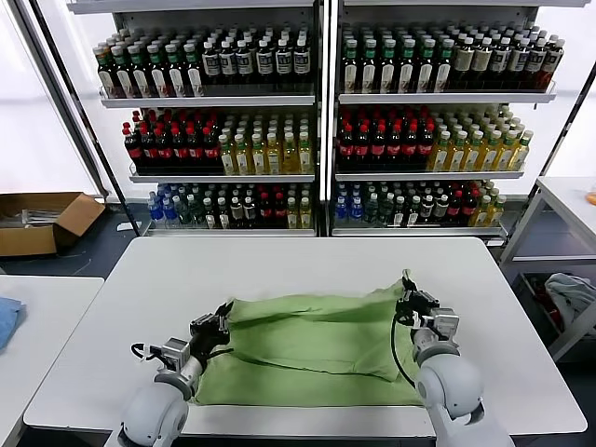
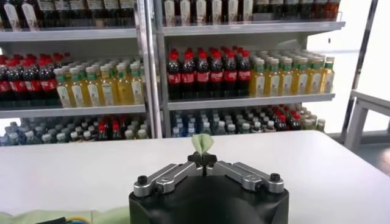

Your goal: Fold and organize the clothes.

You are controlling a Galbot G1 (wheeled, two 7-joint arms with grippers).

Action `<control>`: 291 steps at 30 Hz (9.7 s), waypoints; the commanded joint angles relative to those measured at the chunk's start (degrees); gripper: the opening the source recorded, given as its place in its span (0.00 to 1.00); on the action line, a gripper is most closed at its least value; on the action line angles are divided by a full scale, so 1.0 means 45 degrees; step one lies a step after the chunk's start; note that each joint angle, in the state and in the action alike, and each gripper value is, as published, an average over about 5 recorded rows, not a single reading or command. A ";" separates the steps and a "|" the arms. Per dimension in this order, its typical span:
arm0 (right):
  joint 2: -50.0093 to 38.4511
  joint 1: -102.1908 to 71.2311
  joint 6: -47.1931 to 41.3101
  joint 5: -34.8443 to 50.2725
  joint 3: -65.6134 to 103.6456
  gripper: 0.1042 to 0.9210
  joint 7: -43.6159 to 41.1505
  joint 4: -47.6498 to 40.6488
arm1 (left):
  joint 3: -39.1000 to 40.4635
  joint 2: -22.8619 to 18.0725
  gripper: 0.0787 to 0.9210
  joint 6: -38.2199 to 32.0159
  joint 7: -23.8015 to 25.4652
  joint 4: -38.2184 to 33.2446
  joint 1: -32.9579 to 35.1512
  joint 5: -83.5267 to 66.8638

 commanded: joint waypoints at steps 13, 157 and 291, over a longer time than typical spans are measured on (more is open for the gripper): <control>0.0094 -0.3460 -0.0156 -0.0580 0.0203 0.00 0.0517 0.1810 | -0.0334 -0.0312 0.01 -0.0221 0.0124 -0.1113 0.2116 0.0958; 0.0584 -0.4528 0.1550 -0.1991 0.0040 0.88 0.1818 0.3890 | -0.2742 0.0559 0.02 0.1314 -0.0987 -0.2994 0.2108 -0.1013; 0.0712 -0.4152 0.1980 -0.2679 -0.1704 0.88 0.1684 0.3012 | -0.3940 0.0945 0.51 0.0898 0.0668 0.1983 0.1246 -0.4760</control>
